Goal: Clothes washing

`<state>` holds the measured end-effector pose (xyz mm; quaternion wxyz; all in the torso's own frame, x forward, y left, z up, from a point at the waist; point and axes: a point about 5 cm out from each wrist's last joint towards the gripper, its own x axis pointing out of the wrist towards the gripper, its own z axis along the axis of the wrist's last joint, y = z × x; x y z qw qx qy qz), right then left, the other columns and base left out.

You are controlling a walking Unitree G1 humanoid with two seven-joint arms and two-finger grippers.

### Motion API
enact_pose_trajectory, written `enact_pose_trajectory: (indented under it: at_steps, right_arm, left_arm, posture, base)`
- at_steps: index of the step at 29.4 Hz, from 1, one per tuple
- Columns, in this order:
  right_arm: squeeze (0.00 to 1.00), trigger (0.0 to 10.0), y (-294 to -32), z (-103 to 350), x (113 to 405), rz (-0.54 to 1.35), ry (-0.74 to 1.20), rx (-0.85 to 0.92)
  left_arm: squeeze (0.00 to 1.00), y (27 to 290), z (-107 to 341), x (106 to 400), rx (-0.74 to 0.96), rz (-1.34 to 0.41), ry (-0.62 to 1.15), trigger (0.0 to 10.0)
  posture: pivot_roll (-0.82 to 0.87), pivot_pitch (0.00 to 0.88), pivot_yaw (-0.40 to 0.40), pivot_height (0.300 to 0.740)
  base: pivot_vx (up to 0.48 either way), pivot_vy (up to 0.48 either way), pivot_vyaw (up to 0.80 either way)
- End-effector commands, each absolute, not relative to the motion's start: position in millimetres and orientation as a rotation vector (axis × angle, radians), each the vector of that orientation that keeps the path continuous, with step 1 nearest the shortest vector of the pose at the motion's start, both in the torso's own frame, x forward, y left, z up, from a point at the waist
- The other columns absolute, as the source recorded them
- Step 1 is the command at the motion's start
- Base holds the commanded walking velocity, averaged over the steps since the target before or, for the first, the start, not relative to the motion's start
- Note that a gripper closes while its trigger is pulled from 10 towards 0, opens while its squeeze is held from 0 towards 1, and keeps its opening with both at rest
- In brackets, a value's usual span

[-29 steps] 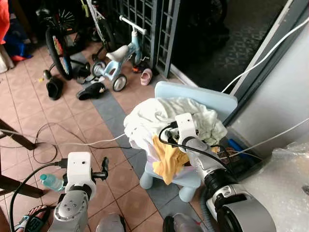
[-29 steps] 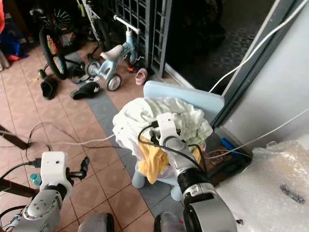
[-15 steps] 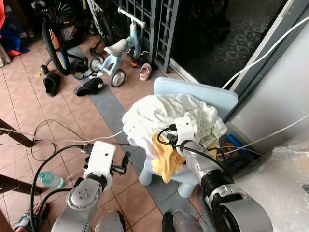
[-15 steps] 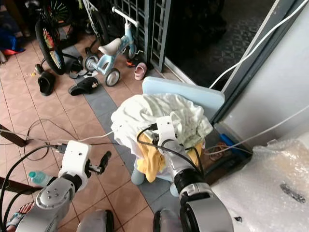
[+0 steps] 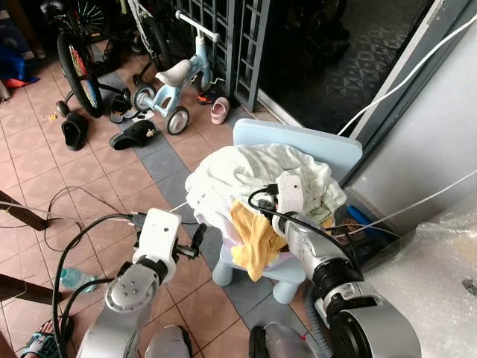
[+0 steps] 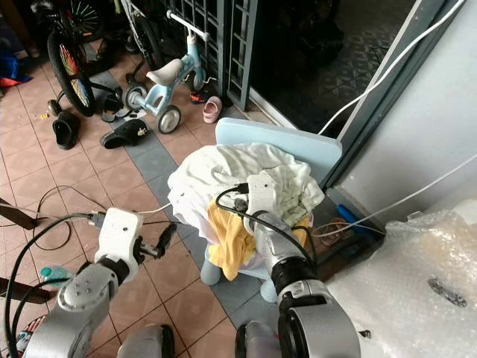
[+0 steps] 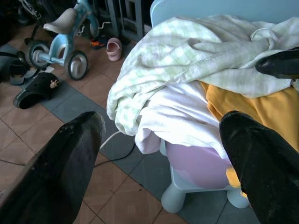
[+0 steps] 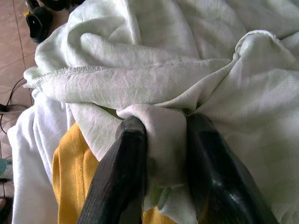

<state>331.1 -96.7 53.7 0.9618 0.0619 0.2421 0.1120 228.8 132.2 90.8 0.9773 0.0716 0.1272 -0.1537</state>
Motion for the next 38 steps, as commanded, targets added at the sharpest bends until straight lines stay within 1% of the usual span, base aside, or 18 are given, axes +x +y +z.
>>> enact_pose_trajectory:
  at_steps: [1,4,7,9,10,13,15,16,17,18,19,20,22,24,25,31,34,38]
  right_arm:
    - [0.00,0.0,-106,56,328,0.200,0.479,0.169]
    - [0.00,0.0,-121,57,322,0.113,0.445,0.288]
    - [0.00,0.0,-125,62,318,0.095,0.406,0.338]
    - [0.00,0.0,-129,67,312,0.086,0.347,0.349]
    - [0.00,0.0,-134,71,306,0.069,0.311,0.387]
    - [0.00,0.0,-142,74,296,0.043,0.275,0.420]
    - [0.00,0.0,-146,77,289,0.056,0.252,0.385]
    - [0.00,1.4,-145,78,286,0.094,0.239,0.307]
    - [0.00,1.4,-145,78,286,0.094,0.239,0.307]
    - [0.00,10.0,-140,78,286,0.134,0.247,0.246]
    - [0.00,10.0,-139,77,287,0.143,0.251,0.229]
    - [1.00,10.0,-134,78,288,0.168,0.252,0.177]
    - [1.00,10.0,-128,77,296,0.171,0.267,0.120]
    - [1.00,10.0,-128,75,298,0.166,0.281,0.104]
    - [1.00,10.0,-129,76,300,0.149,0.280,0.116]
    - [1.00,10.0,-133,66,303,0.107,0.320,0.071]
    - [1.00,10.0,-138,54,304,0.072,0.390,0.017]
    - [1.00,10.0,-142,51,313,0.036,0.415,0.049]
  left_arm:
    - [0.00,128,86,230,0.141,-0.330,0.264,10.0]
    - [0.00,124,90,237,0.121,-0.333,0.227,10.0]
    - [0.00,126,90,239,0.116,-0.317,0.213,10.0]
    - [0.00,129,89,239,0.125,-0.291,0.214,10.0]
    - [0.00,131,87,239,0.127,-0.289,0.217,10.0]
    - [0.00,133,84,238,0.138,-0.290,0.221,10.0]
    - [0.00,134,83,240,0.150,-0.285,0.219,10.0]
    - [0.00,135,83,244,0.154,-0.281,0.215,10.0]
    - [0.00,135,83,244,0.154,-0.281,0.215,10.0]
    - [0.00,135,84,248,0.156,-0.276,0.208,10.0]
    - [0.00,135,85,249,0.157,-0.274,0.206,10.0]
    - [0.00,135,86,251,0.161,-0.264,0.201,10.0]
    - [0.00,136,90,251,0.157,-0.224,0.163,10.0]
    - [0.00,137,91,250,0.168,-0.215,0.158,10.0]
    - [0.00,139,89,248,0.190,-0.195,0.166,10.0]
    - [0.00,146,79,239,0.171,-0.186,0.237,10.0]
    - [0.00,148,79,240,0.164,-0.178,0.237,10.0]
    - [0.00,151,82,241,0.174,-0.160,0.234,10.0]
  posture:
    - [0.00,0.046,-0.031,0.740]
    - [-0.01,0.025,-0.031,0.740]
    - [-0.01,0.020,-0.030,0.740]
    - [-0.01,0.008,-0.025,0.740]
    - [-0.01,0.004,-0.022,0.740]
    - [-0.02,0.000,-0.014,0.740]
    - [-0.03,0.000,-0.012,0.740]
    - [-0.03,0.000,-0.011,0.740]
    - [-0.03,0.000,-0.011,0.740]
    - [-0.04,0.000,-0.010,0.740]
    - [-0.04,0.000,-0.010,0.740]
    - [-0.04,0.000,-0.011,0.740]
    - [-0.02,0.003,-0.015,0.740]
    - [-0.02,0.003,-0.015,0.740]
    - [-0.01,0.009,-0.017,0.740]
    - [0.00,0.019,-0.018,0.740]
    - [0.01,0.035,-0.023,0.740]
    - [0.02,0.051,-0.027,0.740]
  base:
    - [0.000,0.000,0.00]
    - [0.000,0.000,0.00]
    - [0.000,0.000,0.00]
    - [0.000,0.000,0.00]
    - [0.000,0.000,0.00]
    - [0.000,0.000,0.00]
    - [0.000,0.000,0.00]
    - [0.000,0.000,0.00]
    - [0.000,0.000,0.00]
    - [0.000,0.000,0.00]
    - [0.000,0.000,0.00]
    - [0.000,0.000,0.00]
    - [0.000,0.000,0.00]
    - [0.000,0.000,0.00]
    - [0.000,0.000,0.00]
    - [0.000,0.000,0.00]
    - [0.000,0.000,0.00]
    - [0.000,0.000,0.00]
